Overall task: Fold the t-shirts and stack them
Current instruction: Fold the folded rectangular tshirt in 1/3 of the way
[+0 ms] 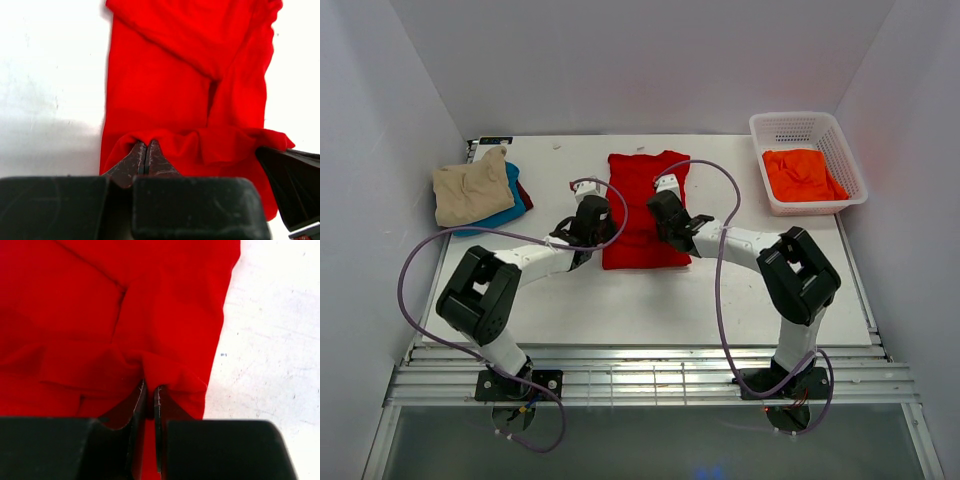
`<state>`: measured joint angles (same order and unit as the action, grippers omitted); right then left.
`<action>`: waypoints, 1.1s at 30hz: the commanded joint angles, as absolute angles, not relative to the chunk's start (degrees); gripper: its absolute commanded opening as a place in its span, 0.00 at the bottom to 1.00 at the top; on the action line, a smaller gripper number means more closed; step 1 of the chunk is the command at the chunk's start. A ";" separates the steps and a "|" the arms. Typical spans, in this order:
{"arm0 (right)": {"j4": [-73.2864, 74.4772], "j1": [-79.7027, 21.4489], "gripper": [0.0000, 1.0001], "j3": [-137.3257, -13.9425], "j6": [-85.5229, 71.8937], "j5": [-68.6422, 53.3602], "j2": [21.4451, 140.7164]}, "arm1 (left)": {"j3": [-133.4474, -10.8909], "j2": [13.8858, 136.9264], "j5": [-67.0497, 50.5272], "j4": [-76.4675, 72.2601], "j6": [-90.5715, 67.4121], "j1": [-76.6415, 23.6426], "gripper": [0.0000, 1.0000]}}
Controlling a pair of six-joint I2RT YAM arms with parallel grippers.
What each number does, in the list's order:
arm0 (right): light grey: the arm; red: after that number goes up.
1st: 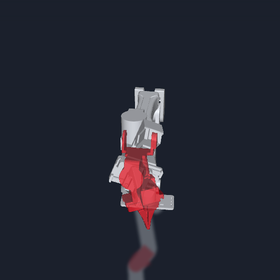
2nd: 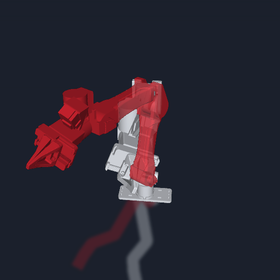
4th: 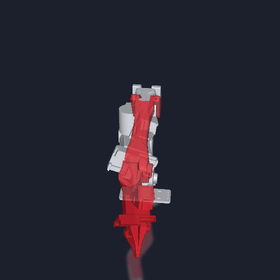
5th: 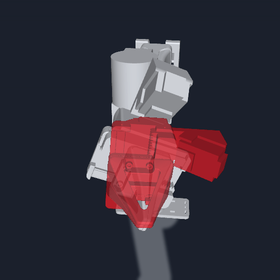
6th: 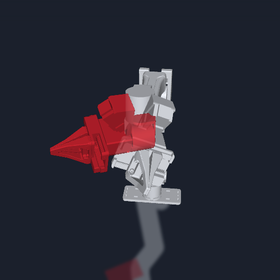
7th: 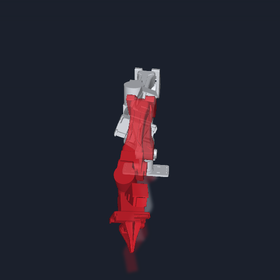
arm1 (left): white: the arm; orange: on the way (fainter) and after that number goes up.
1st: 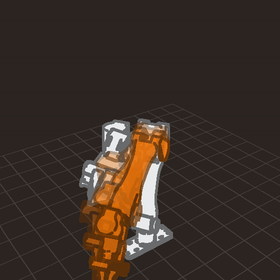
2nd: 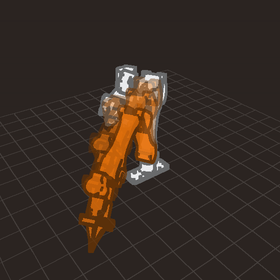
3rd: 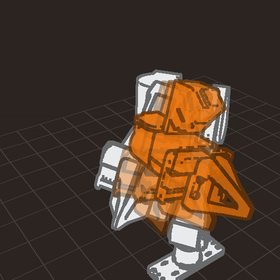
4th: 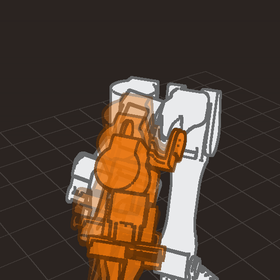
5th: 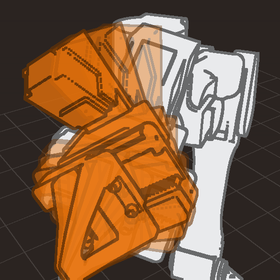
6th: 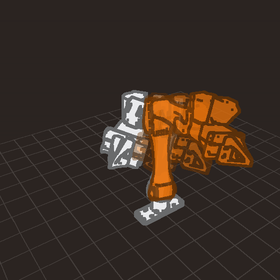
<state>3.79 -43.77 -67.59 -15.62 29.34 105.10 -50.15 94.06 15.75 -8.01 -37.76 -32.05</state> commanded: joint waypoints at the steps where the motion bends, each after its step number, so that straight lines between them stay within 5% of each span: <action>1: 1.23 -42.63 0.08 -71.54 -13.01 28.65 106.08 | -53.70 95.71 12.57 -9.84 -36.21 -30.68 0.00; 13: 1.85 -40.78 0.08 -75.14 -12.30 27.60 111.53 | -58.36 105.20 8.17 -11.69 -35.24 -28.65 0.00; 15: 1.93 -40.26 0.14 -76.28 -12.04 27.86 113.19 | -58.62 105.64 8.61 -11.60 -35.07 -28.56 0.00; 17: 1.76 -39.99 0.37 -77.08 -10.90 28.39 113.90 | -58.80 105.47 10.71 -11.69 -34.98 -28.48 0.16; 18: 1.84 -39.90 0.44 -77.78 -10.20 30.04 114.08 | -59.32 105.12 11.68 -11.60 -34.81 -28.48 0.37; 19: 1.85 -39.99 0.49 -78.13 -8.80 30.75 113.73 | -59.67 104.16 12.65 -11.51 -34.37 -28.48 0.47; 25: -2.37 -40.16 0.54 -72.10 -6.15 29.36 103.90 | -58.81 97.92 16.96 -11.43 -33.48 -28.65 0.82; 28: -3.34 -40.78 0.54 -68.83 -6.41 26.37 99.68 | -55.65 94.84 16.88 -11.78 -35.06 -30.32 0.82; 31: -3.69 -41.83 0.48 -65.57 -7.56 22.69 97.48 | -53.79 93.96 16.09 -12.74 -36.47 -34.00 0.67; 33: -3.87 -42.10 0.29 -64.08 -8.69 19.10 97.21 | -52.74 94.65 16.08 -13.53 -36.82 -37.52 0.27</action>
